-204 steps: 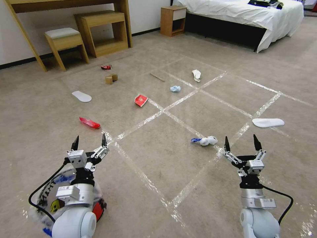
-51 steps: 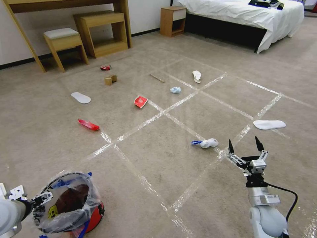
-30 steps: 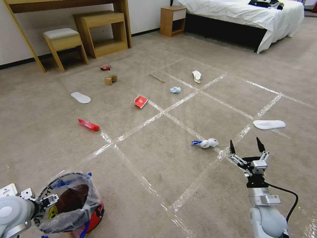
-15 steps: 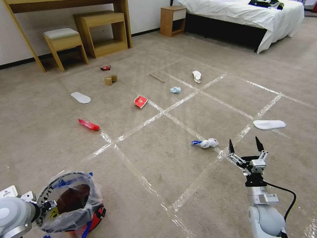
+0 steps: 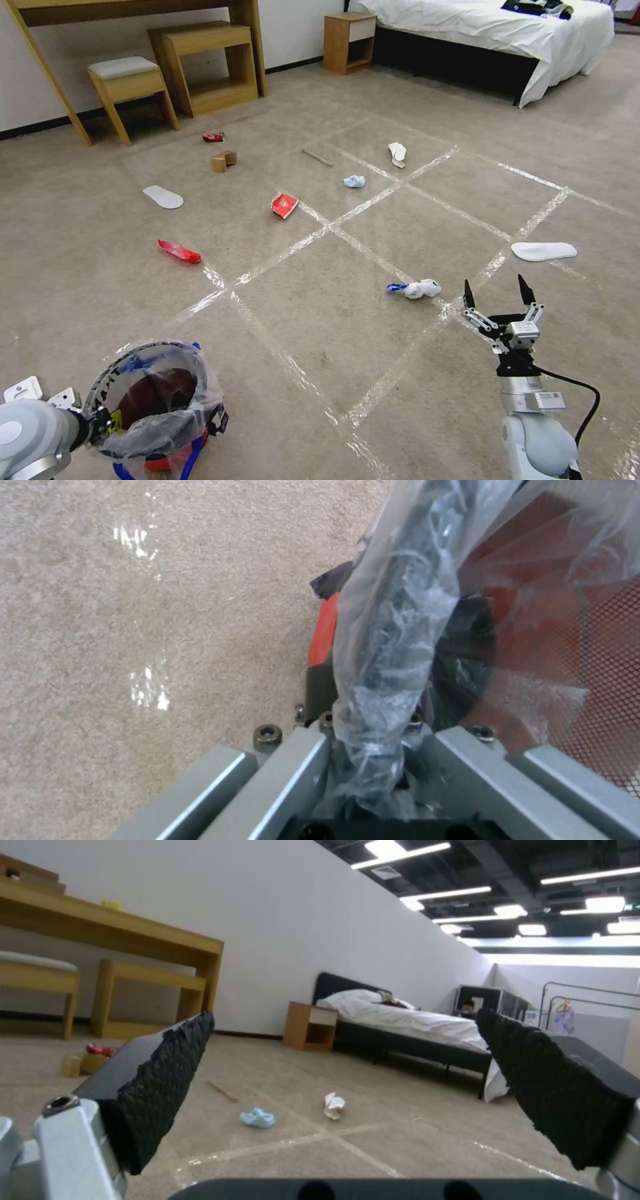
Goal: Pick up the trash bin and place the garbage on the floor into it.
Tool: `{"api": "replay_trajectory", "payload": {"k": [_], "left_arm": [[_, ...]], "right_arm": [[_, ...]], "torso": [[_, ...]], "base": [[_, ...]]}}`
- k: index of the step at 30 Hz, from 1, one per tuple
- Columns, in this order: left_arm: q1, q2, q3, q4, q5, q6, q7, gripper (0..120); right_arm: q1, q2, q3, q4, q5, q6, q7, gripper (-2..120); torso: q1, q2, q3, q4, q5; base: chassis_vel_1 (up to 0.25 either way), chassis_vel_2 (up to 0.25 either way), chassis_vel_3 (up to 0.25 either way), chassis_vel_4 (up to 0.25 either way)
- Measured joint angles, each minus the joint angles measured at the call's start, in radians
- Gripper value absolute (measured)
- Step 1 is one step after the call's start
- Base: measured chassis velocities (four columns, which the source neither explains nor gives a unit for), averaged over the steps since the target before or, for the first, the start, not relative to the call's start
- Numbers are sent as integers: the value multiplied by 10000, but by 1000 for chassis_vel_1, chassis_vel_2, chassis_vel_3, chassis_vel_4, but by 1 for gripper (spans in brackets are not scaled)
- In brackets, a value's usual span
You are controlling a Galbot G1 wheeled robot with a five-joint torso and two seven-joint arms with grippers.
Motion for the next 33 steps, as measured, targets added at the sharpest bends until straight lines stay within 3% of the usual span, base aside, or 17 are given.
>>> {"api": "replay_trajectory", "payload": {"k": [18, 23, 24, 33], "left_arm": [[-331, -249, 171, 331, 109, -24, 291, 0], [-349, -247, 65, -4, -125, -12, 259, 0], [-313, -192, -46, -338, -481, -9, 94, 0], [-106, -127, -591, -1301, -1312, -80, -340, 0]], "right_arm": [[113, -32, -61, -261, -6, -42, 28, 100], [150, -90, 15, -374, 23, -42, 28, 100], [181, -99, 33, -434, 35, -43, 28, 100], [200, -8, 2, -393, 40, -42, 28, 100]], "torso": [[0, 1, -1, 4, 2], [0, 0, 0, -12, -19], [0, 0, 2, -14, -21], [0, 0, 2, -3, -10]], "base": [[0, 0, 0, 0], [0, 0, 0, 0], [0, 0, 0, 0], [0, 0, 0, 0]]}}
